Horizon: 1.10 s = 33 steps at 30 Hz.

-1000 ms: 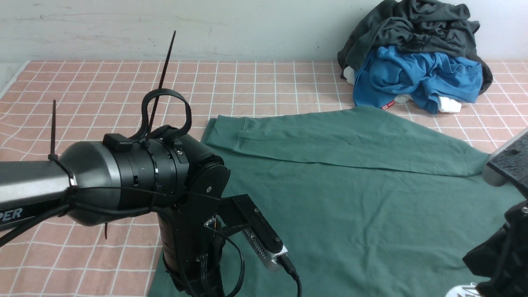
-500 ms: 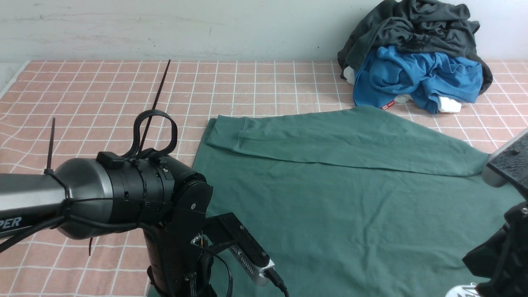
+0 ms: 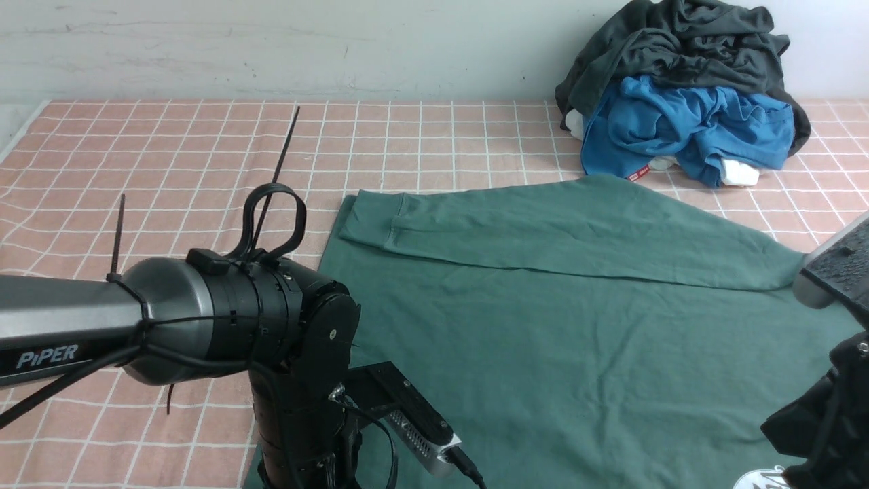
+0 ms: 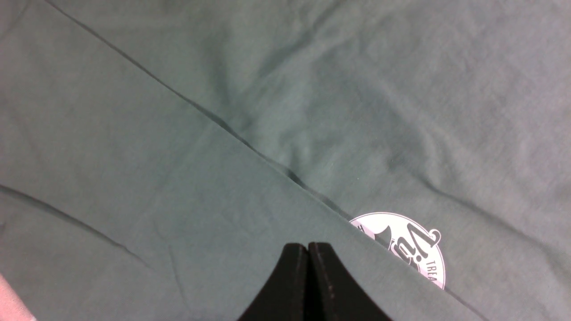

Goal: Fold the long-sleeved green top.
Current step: Use the left arm to clamp the cuff closest to it, then use the left arm to drag and place the cuff at the centered position on the left edge of the fabric

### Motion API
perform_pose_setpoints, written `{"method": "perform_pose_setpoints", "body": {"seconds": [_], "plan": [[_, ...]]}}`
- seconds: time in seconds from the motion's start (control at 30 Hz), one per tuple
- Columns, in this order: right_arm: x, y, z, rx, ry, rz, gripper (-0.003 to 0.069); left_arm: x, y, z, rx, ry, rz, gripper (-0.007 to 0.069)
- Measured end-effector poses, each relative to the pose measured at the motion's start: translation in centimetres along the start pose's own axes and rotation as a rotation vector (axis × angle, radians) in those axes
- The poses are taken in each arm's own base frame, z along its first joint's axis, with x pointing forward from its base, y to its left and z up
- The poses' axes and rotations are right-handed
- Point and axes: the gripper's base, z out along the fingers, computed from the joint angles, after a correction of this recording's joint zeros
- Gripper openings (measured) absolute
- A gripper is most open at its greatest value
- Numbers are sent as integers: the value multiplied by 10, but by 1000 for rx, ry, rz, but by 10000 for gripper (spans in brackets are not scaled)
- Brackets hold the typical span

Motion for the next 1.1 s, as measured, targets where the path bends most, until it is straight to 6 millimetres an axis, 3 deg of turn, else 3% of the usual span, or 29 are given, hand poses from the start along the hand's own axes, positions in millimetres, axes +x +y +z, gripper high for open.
{"method": "perform_pose_setpoints", "body": {"seconds": [0.13,0.43,0.57,0.7,0.93,1.1], "plan": [[0,0,0,0,0,0,-14,-1,-3,-14,9,-11,11,20],[-2,0,0,5,-25,0,-14,-20,5,-65,-123,-132,78,16],[-5,-2,0,17,-59,-3,-14,-38,14,-100,-244,-223,118,16],[-6,-4,0,42,-61,-13,-14,-57,23,-120,-313,-247,135,17],[-5,-11,2,118,-37,50,-14,-88,38,-123,-352,-209,133,20],[-5,-15,4,158,-23,70,-14,-103,61,-105,-312,-188,80,21]]}}
